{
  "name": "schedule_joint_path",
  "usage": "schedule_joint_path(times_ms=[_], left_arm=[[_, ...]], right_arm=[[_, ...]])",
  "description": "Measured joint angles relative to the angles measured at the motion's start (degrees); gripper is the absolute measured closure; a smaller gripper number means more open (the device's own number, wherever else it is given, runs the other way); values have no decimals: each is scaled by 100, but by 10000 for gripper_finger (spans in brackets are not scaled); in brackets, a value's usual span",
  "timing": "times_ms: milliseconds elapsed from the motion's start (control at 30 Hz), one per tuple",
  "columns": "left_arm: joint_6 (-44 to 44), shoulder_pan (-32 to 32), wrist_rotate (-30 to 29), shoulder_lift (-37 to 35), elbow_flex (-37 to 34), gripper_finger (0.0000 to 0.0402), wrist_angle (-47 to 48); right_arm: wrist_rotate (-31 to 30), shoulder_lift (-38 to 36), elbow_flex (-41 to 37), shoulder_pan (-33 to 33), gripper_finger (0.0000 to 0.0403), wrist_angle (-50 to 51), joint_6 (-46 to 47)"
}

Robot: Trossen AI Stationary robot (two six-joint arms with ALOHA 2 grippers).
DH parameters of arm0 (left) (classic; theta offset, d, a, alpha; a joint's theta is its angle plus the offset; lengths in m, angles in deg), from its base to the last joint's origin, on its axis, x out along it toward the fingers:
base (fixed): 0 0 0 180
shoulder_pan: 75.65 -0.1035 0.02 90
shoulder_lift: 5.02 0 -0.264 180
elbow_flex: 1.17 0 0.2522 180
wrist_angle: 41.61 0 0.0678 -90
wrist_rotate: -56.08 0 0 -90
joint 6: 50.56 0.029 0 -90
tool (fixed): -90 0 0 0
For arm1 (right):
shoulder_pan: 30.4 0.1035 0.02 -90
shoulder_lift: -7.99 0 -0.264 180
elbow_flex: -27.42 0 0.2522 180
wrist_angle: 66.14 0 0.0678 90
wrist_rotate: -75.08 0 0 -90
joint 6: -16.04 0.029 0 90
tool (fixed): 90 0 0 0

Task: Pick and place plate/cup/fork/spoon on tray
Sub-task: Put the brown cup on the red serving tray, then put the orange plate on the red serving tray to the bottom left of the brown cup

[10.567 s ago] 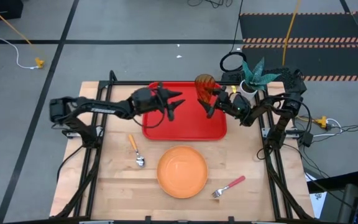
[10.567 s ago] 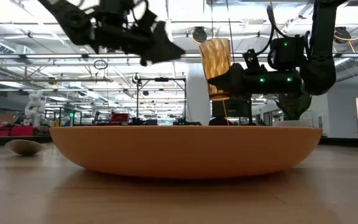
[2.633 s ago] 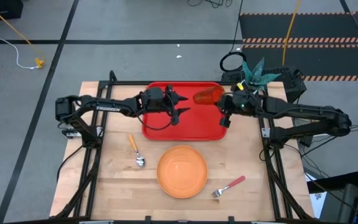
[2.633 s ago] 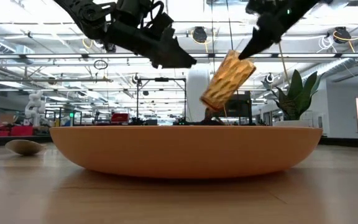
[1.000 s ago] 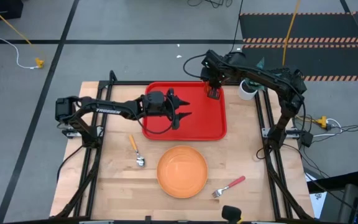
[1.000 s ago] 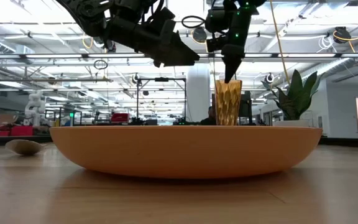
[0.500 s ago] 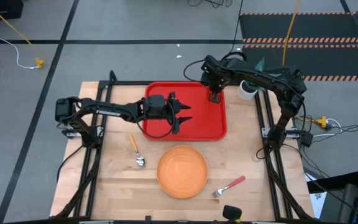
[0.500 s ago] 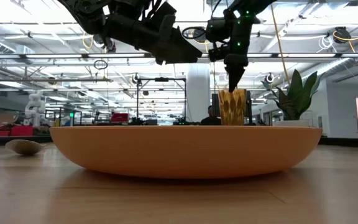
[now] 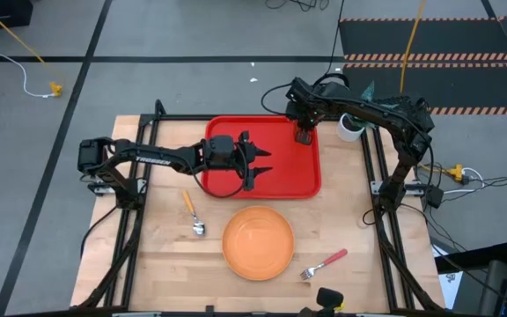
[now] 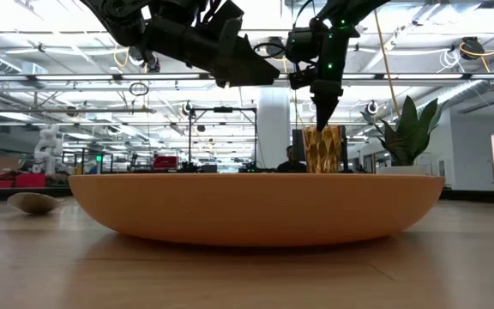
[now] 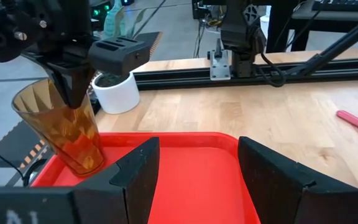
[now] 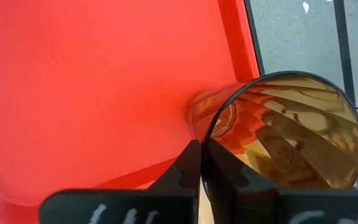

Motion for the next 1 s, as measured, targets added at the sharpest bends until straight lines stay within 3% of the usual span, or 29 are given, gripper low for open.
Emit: schedule_joint_path(times_ms=[367,533,800,1000], left_arm=[[-8,0,0,0,0,183,0],[-27,0,0,0,0,183,0],[-63,4,0,0,2,183,5],[-48,4,-20,0,3,183,59]], right_arm=[[-30,0,0,0,336,-20,46],[-514,-67,-4,62,309,-213,48],[-601,-638,-4,352,268,-340,250],[-583,-1264,-4,932,253,-339,770]])
